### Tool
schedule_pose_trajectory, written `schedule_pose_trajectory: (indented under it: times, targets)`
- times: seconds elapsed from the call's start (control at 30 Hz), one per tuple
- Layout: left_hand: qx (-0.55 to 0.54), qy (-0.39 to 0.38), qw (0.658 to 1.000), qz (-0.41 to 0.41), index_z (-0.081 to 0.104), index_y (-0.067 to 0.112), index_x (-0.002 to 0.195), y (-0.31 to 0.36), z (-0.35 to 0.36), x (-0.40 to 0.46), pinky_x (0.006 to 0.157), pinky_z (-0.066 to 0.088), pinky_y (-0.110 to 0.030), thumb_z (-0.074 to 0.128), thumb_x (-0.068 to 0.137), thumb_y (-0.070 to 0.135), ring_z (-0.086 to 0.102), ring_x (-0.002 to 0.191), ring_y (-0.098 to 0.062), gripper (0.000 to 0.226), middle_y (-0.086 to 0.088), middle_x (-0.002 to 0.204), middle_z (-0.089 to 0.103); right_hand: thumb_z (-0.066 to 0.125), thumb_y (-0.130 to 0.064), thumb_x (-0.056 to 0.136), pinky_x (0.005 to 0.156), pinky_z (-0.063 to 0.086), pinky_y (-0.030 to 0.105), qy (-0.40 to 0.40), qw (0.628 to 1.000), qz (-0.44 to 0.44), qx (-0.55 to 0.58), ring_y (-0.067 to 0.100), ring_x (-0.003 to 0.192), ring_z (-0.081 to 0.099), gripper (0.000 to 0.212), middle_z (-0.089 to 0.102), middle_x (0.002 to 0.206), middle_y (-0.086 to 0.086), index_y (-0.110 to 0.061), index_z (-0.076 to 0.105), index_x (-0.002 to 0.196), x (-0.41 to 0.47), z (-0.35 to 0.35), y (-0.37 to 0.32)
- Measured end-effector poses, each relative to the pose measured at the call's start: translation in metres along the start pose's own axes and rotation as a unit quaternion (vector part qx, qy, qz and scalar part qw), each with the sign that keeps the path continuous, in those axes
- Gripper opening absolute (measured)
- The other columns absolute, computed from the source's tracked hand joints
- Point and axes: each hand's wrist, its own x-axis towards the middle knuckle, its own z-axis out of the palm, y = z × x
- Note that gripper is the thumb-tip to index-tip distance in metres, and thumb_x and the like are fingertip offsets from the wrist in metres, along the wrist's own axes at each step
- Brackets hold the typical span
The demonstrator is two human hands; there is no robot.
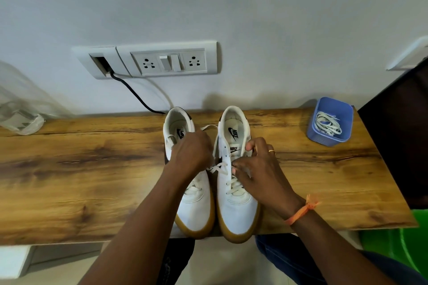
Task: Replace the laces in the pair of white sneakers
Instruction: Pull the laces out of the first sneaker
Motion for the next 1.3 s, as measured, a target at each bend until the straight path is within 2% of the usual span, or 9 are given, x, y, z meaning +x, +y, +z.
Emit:
schedule_pose_trajectory:
  times: [0.27,0.37,0.47,0.5,0.63,0.77,1.07,1.23,1.3]
  targets:
    - [-0.156,0.078,0.985,-0.007,0.068,0.003,0.061,0.022,0.019,-0.001,0.062,0.057,-0.042,0.074,0.074,0.049,0.065,0.055,-0.022,0.049,-0.008,0.054,0.065,0.066,-0.006,0.083,0.077,0.035,0.001,0.006,0.983,0.107,0.149,-0.002,0.099,0.048,0.012,0.043,0.107,-0.003,-0.010,0.063,0.073,0.002,0.001,-0.007]
    - [-0.177,0.082,0.981,-0.003,0.065,0.005,0.059,0.022,0.018,-0.002,0.058,0.057,-0.048,0.077,0.065,0.044,0.064,0.050,-0.022,0.041,-0.006,0.052,0.063,0.063,-0.005,0.082,0.085,0.046,0.015,0.008,0.942,0.216,0.256,0.003,0.097,0.056,0.015,0.056,0.108,-0.001,-0.001,0.068,0.068,0.002,0.000,0.002]
    - [-0.169,0.065,0.983,0.009,0.065,-0.002,0.065,0.020,0.017,0.001,0.057,0.057,-0.050,0.080,0.073,0.034,0.065,0.052,-0.031,0.040,-0.016,0.057,0.065,0.059,0.002,0.079,0.093,0.051,0.041,0.032,0.827,0.321,0.459,0.020,0.102,0.062,0.021,0.066,0.108,0.011,-0.011,0.073,0.069,0.004,-0.008,0.007]
    - [-0.169,0.064,0.983,0.016,0.065,-0.004,0.065,0.019,0.017,0.001,0.058,0.056,-0.050,0.080,0.075,0.032,0.065,0.055,-0.033,0.040,-0.019,0.059,0.065,0.061,0.001,0.079,0.093,0.052,0.041,0.037,0.827,0.321,0.461,0.020,0.101,0.062,0.019,0.067,0.106,0.012,-0.011,0.073,0.069,0.004,-0.012,0.007]
    - [-0.152,0.080,0.983,0.058,0.070,0.001,0.068,0.018,0.020,0.000,0.062,0.054,-0.043,0.076,0.083,0.036,0.063,0.056,-0.025,0.038,-0.016,0.064,0.067,0.072,-0.013,0.080,0.079,0.045,0.009,0.066,0.972,0.140,0.176,0.002,0.095,0.055,0.010,0.051,0.109,-0.003,-0.013,0.073,0.090,0.000,-0.012,0.000]
    - [-0.129,0.119,0.983,0.053,0.076,0.009,0.091,0.020,0.029,-0.025,0.069,0.055,-0.032,0.070,0.090,0.025,0.067,0.077,-0.017,0.018,-0.006,0.086,0.073,0.070,-0.020,0.085,0.076,0.058,0.031,0.040,0.997,0.051,0.052,0.016,0.101,0.059,0.021,0.034,0.138,0.001,-0.016,0.072,0.105,-0.002,-0.002,-0.011]
    - [0.090,0.063,0.986,0.128,0.051,0.020,0.130,0.021,0.067,-0.078,0.069,0.052,-0.035,0.047,0.098,0.013,0.065,0.095,-0.026,0.034,-0.004,0.108,0.065,0.062,-0.014,0.090,0.074,0.038,0.010,0.025,0.996,0.070,0.057,0.008,0.096,0.052,0.014,0.043,0.127,0.000,-0.006,0.072,0.083,0.004,-0.008,-0.009]
    - [0.073,0.066,0.993,0.063,0.056,0.019,0.128,0.031,0.070,-0.081,0.072,0.053,-0.037,0.037,0.103,0.026,0.066,0.091,-0.029,0.032,-0.008,0.105,0.066,0.054,-0.011,0.076,0.071,0.051,0.042,0.030,0.868,0.318,0.380,0.026,0.076,0.058,0.019,0.062,0.078,0.021,0.003,0.060,0.064,0.011,-0.021,0.001]
    - [0.045,0.085,0.995,0.037,0.065,0.018,0.111,0.036,0.072,-0.077,0.071,0.055,-0.036,0.042,0.102,0.037,0.067,0.087,-0.029,0.031,-0.007,0.096,0.067,0.057,-0.013,0.078,0.067,0.052,0.038,0.018,0.887,0.317,0.336,0.019,0.071,0.057,0.022,0.060,0.074,0.019,0.003,0.060,0.064,0.009,-0.027,0.001]
